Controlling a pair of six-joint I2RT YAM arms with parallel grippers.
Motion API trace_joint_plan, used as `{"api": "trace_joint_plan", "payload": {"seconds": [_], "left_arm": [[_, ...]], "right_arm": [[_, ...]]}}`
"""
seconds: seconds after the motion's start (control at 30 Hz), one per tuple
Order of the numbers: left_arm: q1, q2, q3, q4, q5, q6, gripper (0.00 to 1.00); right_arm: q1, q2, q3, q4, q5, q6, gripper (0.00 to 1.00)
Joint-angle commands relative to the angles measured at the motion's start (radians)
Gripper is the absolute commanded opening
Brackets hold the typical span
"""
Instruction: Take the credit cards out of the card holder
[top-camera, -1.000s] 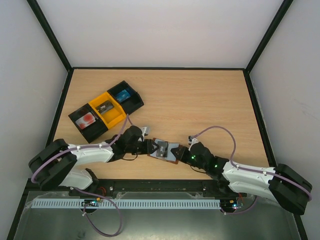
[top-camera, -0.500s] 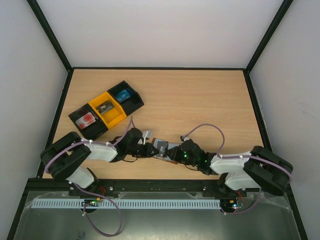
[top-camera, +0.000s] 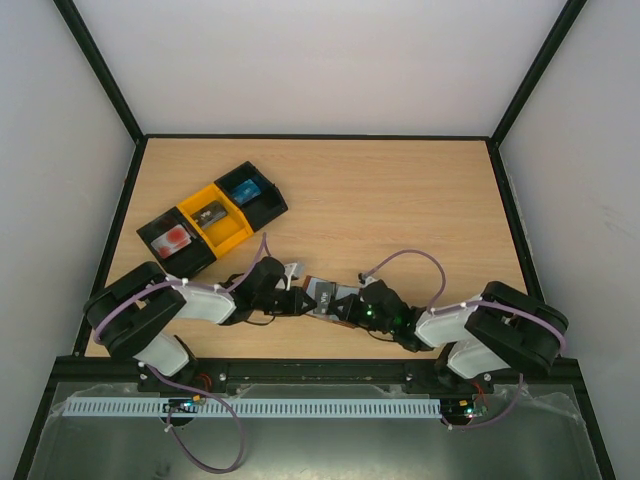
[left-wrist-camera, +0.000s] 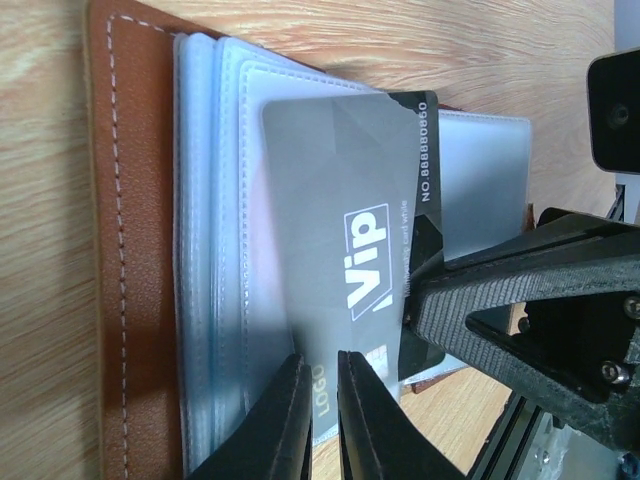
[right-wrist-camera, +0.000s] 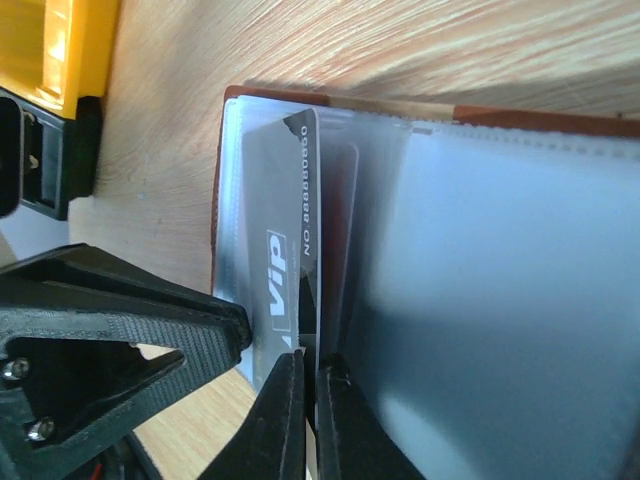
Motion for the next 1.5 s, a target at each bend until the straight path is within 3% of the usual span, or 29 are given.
{"api": "trace_joint_plan", "payload": {"seconds": [0.0, 0.57, 0.73, 0.87, 0.97, 1.27, 1.47], "left_arm": [[0.005, 0.026, -0.029, -0.073, -0.059, 0.020, 0.13], [0.005, -0.003, -0.045, -0.047, -0.025, -0.019, 0.16], [0.005, -0.073, -0.041, 0.004, 0.060, -0.087, 0.34], [0.002, -0.155, -0.028, 0.014, 0.070, -0.131, 0.57], [0.000, -0.210, -0.026, 0.056, 0.077, -0.156, 0.63], [-0.005, -0.335, -0.051, 0.194, 0.046, -0.258, 0.61], [-0.004, -0.340, -0.060, 0.252, 0.042, -0.291, 0.55]], "right_arm": [[-0.003, -0.009, -0.043, 0.072, 0.005, 0.018, 0.02], [-0.004, -0.332, -0.107, -0.200, 0.141, 0.035, 0.02], [-0.003, -0.490, -0.129, -0.242, 0.164, 0.096, 0.02], [-0.003, -0.593, -0.138, -0.247, 0.169, 0.142, 0.02], [-0.003, -0.641, -0.136, -0.230, 0.179, 0.172, 0.02], [0.004, -0.596, -0.116, 0.027, 0.116, 0.274, 0.02], [0.031, -0.560, -0.090, 0.088, 0.130, 0.270, 0.02]]}}
